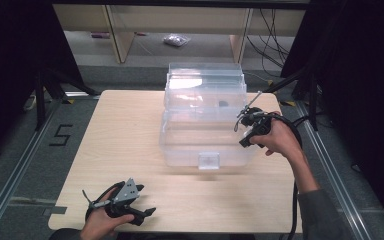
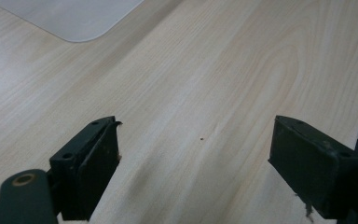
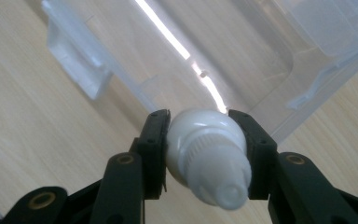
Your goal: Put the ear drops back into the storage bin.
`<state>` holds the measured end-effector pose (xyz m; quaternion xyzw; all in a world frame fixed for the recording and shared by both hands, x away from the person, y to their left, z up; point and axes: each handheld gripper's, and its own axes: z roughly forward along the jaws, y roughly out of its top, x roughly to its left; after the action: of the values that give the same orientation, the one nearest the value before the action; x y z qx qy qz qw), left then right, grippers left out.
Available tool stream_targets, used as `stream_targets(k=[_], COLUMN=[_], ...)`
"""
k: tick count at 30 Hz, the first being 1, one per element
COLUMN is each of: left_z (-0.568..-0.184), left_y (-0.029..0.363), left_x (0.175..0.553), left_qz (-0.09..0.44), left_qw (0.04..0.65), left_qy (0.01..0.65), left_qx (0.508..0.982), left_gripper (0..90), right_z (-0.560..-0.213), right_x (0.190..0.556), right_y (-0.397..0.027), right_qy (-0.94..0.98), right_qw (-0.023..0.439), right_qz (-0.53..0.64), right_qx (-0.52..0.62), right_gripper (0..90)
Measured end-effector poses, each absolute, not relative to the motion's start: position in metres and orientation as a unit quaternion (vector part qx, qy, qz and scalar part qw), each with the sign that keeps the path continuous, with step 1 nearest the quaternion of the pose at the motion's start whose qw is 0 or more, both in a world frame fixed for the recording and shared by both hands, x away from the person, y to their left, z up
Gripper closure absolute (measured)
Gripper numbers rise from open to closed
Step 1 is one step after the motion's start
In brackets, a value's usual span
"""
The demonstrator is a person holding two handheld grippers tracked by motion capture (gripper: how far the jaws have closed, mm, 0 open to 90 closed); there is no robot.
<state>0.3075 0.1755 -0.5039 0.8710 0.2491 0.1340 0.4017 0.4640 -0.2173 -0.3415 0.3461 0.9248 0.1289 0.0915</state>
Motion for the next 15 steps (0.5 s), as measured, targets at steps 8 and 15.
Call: stream_targets(k=[8, 15], left_z=[-0.503, -0.504], left_y=[0.177, 0.176], left_x=[0.308, 0.308], left_qz=[0.135, 0.132], left_qw=[0.396, 0.402], left_qy=[0.244, 0.249], left_qx=[0.875, 0.871], left_gripper=[15.2, 15.1], right_z=[-0.359, -0.376], right_x=[0.492, 0.507], right_y=[-0.208, -0.206], right_qy=[0.923, 0.924], right_qw=[0.086, 0.083], right_qz=[0.110, 0.094], right_qx=[0.359, 0.361], right_gripper=[60.1, 60.1])
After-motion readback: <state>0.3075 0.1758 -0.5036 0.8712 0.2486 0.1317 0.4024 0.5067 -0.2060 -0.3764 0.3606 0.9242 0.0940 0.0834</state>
